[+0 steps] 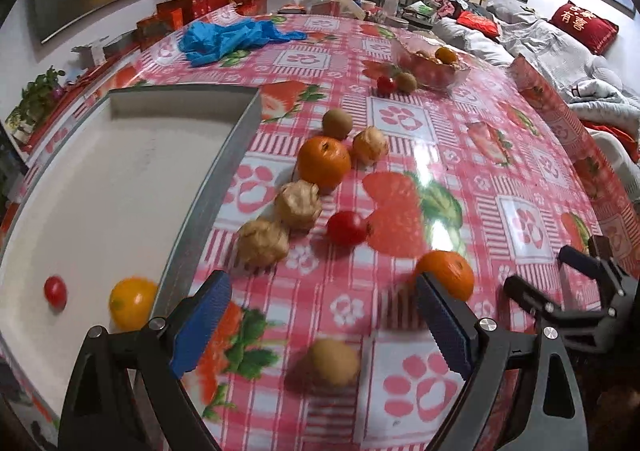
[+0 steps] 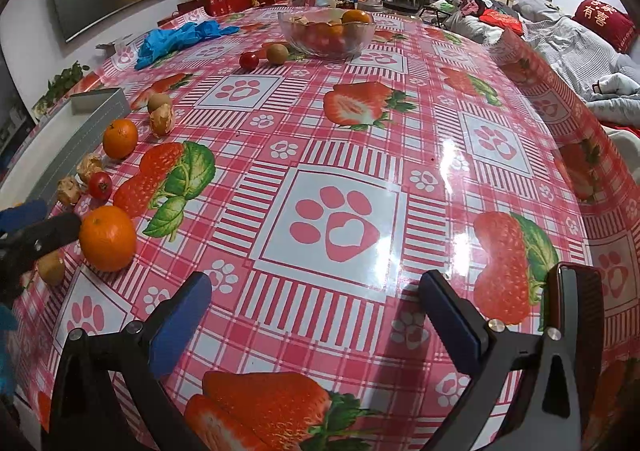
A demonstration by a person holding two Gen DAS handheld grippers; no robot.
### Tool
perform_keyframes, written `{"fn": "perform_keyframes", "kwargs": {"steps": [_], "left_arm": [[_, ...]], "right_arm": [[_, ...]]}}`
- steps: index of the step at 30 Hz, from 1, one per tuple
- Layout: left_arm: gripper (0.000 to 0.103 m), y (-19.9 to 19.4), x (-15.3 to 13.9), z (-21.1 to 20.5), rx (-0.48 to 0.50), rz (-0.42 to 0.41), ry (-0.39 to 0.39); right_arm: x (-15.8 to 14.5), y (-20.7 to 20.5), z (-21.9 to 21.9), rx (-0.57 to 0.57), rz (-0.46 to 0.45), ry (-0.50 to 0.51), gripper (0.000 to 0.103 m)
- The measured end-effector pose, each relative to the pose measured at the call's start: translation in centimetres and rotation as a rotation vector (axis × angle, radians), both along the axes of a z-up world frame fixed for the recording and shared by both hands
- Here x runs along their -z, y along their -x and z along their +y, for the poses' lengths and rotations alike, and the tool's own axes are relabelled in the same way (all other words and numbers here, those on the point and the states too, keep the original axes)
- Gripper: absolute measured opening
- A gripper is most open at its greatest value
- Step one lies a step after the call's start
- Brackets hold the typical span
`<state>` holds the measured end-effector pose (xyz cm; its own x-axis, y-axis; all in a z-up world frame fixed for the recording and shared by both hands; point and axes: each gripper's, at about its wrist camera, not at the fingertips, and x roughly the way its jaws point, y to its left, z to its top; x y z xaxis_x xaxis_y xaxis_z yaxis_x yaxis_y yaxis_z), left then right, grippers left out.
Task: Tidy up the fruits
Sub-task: 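Move both tools back over the loose fruits on the tablecloth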
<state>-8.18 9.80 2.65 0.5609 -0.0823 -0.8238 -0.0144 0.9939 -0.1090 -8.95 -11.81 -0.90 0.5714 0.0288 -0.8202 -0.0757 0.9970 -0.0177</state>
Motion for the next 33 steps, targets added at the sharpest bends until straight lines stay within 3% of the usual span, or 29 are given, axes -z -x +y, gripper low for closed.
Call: {"fn": "perform_keyframes", "kwargs": {"steps": [7,11,12,17,21,33], "left_arm": [[0.093,-0.9,-0.3,-0.6,0.048,-0.020,-0.004],[0.093,-2.2,0.7,0.7,0.014,0.023,0.049],[0.093,-2.3,0.7,0.7,0.007,0.011,0.032],[0.093,-2.3,0.9,-0.5,0.077,0.003,0.036],[0.093,-1.9,0.2,-0.6,0.131,-0.016,0.146],[0.093,-0.2,0.4,-0.7,0.053,0.002,0.002]], "right_arm": [[0.0,0.0,0.0,0.000,-0.001,0.000,0.103],[0.0,0.0,0.0,0.000,-0.001,-0.001,0.103],[0.0,0.0,0.0,0.000,-0.001,0.000,0.103],[0.0,0.0,0.0,0.000,-0.001,-0.001,0.103],[0.0,0.0,0.0,0.000,-0.001,-0.001,0.103],[0.0,0.0,0.0,0.000,-0.002,-0.001,0.103]]}}
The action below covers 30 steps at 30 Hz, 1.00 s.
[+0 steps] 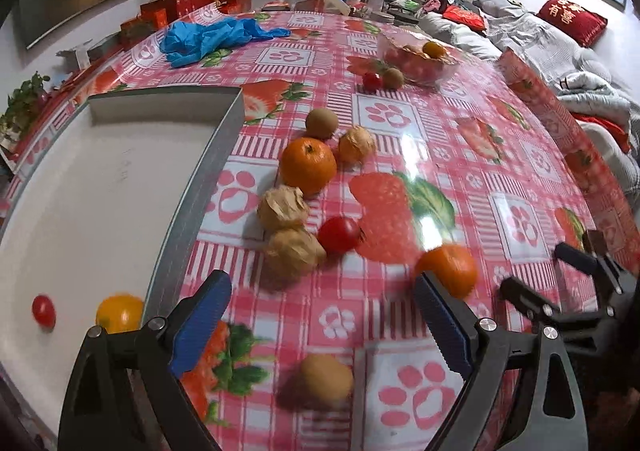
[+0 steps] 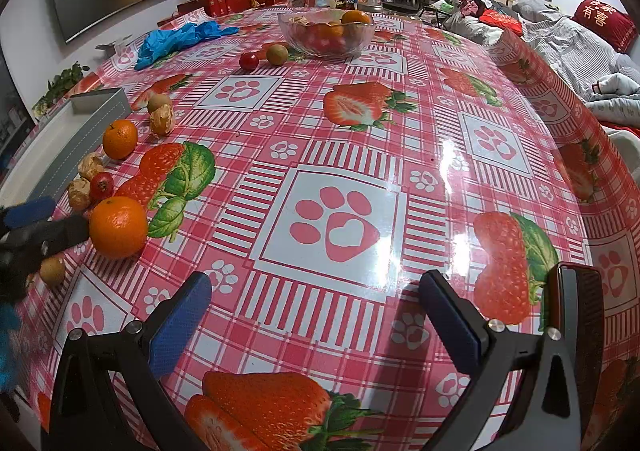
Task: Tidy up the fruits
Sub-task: 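Move both tools back over the loose fruits on the tablecloth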
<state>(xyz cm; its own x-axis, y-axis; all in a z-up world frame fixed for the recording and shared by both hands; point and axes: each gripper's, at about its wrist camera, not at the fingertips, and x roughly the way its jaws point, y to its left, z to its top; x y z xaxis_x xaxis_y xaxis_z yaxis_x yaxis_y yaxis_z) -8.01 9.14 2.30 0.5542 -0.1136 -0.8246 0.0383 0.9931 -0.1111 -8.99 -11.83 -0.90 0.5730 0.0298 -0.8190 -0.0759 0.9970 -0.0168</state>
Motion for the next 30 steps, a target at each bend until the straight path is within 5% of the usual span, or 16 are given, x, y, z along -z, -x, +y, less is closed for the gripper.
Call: {"fn": "perform_keyframes", "kwargs": {"steps": [5,12,30], "left_arm": [[0.093,2.7,0.3,-1.5,0.004,-0.010,-0.094],[0.102,2.6,1.7,-1.7,-0.026,0.029,-0.088],[0.102,2.9,2.0,-2.0,-0.024,-0.017,-0.089]], "right_arm": [[0.0,0.0,0.0,0.000,0.000,0.000,0.103],[0.0,0.0,0.0,0.000,-0.001,0.000,0.103],[0.0,0.0,0.1,0.000,-0.001,0.000,0.103]]}}
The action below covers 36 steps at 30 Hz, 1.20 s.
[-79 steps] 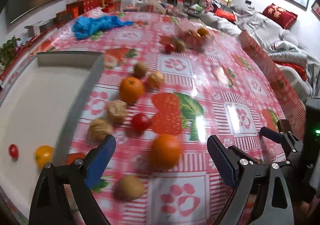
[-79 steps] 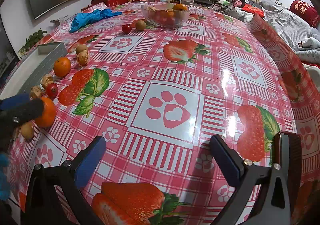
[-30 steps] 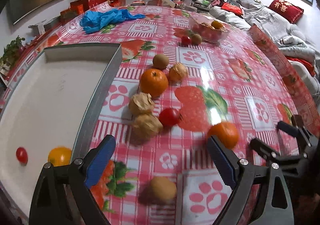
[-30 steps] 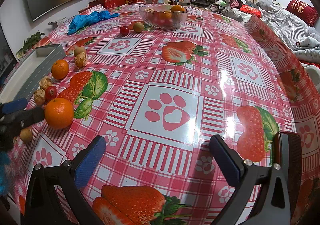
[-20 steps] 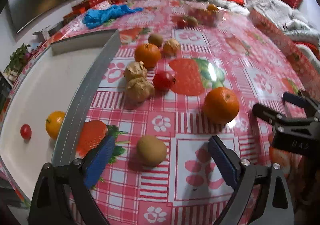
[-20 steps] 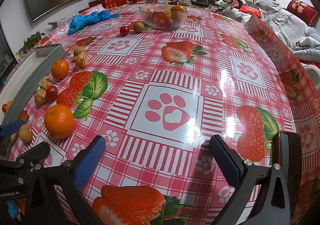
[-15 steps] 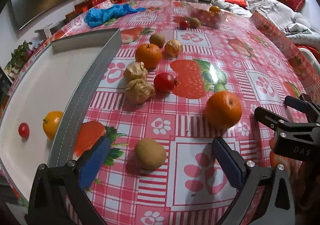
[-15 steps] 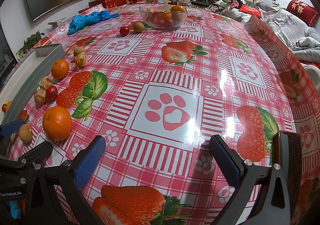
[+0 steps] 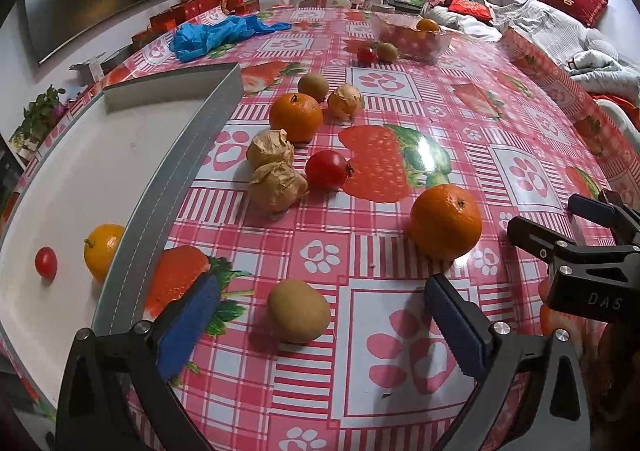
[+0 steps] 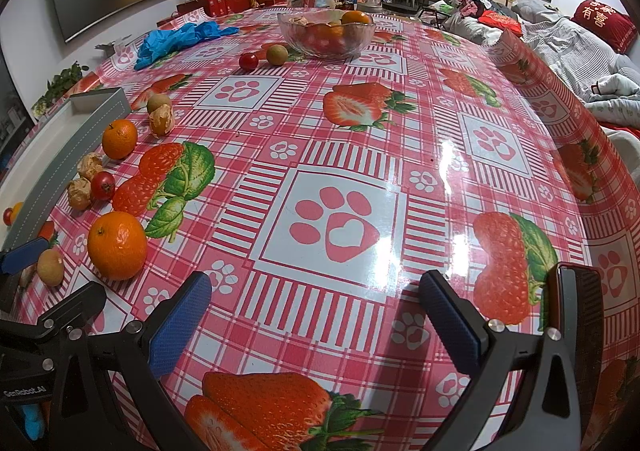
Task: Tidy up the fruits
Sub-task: 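Move both tools back over the loose fruits on the tablecloth, then grasp a kiwi with the left tool while the right tool grasps an orange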
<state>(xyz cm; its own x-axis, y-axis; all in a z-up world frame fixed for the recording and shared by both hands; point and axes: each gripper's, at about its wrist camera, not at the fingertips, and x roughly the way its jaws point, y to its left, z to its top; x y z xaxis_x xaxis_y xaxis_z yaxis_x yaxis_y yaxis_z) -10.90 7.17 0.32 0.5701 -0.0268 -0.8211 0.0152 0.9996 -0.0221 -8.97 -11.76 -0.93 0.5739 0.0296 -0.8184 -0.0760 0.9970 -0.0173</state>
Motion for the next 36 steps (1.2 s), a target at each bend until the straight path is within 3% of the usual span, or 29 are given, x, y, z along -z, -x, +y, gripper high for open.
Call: {"fn": "perform_keyframes", "kwargs": {"steps": [22,26,29,33,36], "left_arm": [[0.101,0.0,-0.1,0.2,-0.022,0.034,-0.009],[0.075,0.4,-0.7,0.6,-0.029,0.027,-0.007],[0.064,0.4,-0.9,0.7,-0.029,0.031,-0.005],[0.037,0.6,-1.1,0.1,0.000,0.023,-0.005],[0.034,0.9,-1.2,-0.3,0.019,0.022,-0.009]], "right_arm": [[0.0,0.0,0.0,0.000,0.000,0.000,0.103],[0.0,0.0,0.0,0.000,-0.001,0.000,0.103],[0.0,0.0,0.0,0.000,-0.001,0.000,0.103],[0.0,0.0,0.0,0.000,0.000,0.001,0.103],[0.0,0.0,0.1,0.000,-0.001,0.000,0.103]]}}
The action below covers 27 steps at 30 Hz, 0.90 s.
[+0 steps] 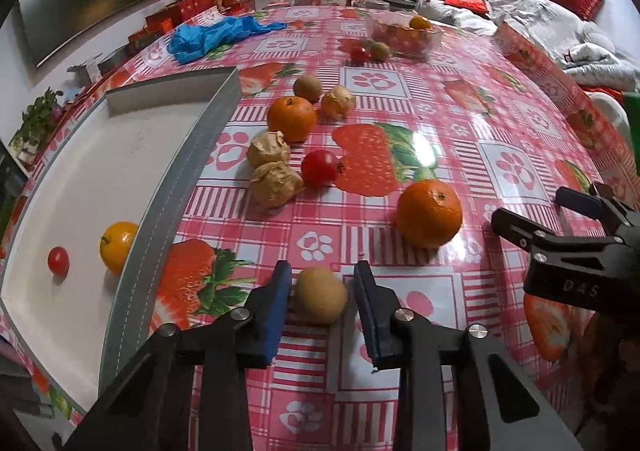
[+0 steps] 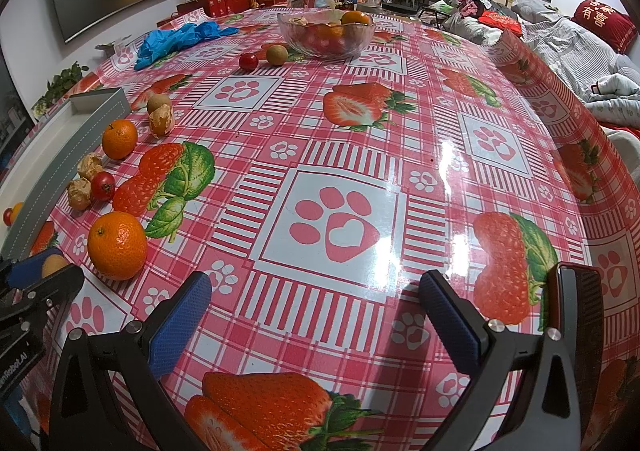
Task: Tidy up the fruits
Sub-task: 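Grasp a kiwi with the left tool while the right tool grasps an orange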
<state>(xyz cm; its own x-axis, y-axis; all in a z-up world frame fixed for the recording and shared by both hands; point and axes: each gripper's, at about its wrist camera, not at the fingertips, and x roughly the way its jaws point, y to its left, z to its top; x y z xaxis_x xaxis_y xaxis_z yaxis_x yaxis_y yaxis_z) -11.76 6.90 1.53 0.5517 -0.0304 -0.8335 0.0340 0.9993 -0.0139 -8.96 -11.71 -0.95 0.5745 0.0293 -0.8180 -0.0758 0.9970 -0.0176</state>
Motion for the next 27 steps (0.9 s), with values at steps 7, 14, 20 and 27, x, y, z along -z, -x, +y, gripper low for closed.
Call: {"fn": "perform_keyframes", "kwargs": {"steps": [7,14,20,27], "left_arm": [[0.034,0.5,-0.1,0.7,-0.012,0.000,0.041],[0.034,0.1,0.0,0.8,-0.016,-0.003,0.044],[0.034,-0.4,0.0,0.2,0.002,-0.010,0.023],[0.026,-0.2,0.0,-0.4,0.031,-0.019,0.048]], "right_arm": [[0.0,0.0,0.0,0.000,0.000,0.000,0.103],[0.0,0.0,0.0,0.000,0.000,0.000,0.103],[0.0,0.0,0.0,0.000,0.000,0.000,0.103],[-0.2,-0.1,0.2,-0.004,0.034,-0.005,0.103]]}}
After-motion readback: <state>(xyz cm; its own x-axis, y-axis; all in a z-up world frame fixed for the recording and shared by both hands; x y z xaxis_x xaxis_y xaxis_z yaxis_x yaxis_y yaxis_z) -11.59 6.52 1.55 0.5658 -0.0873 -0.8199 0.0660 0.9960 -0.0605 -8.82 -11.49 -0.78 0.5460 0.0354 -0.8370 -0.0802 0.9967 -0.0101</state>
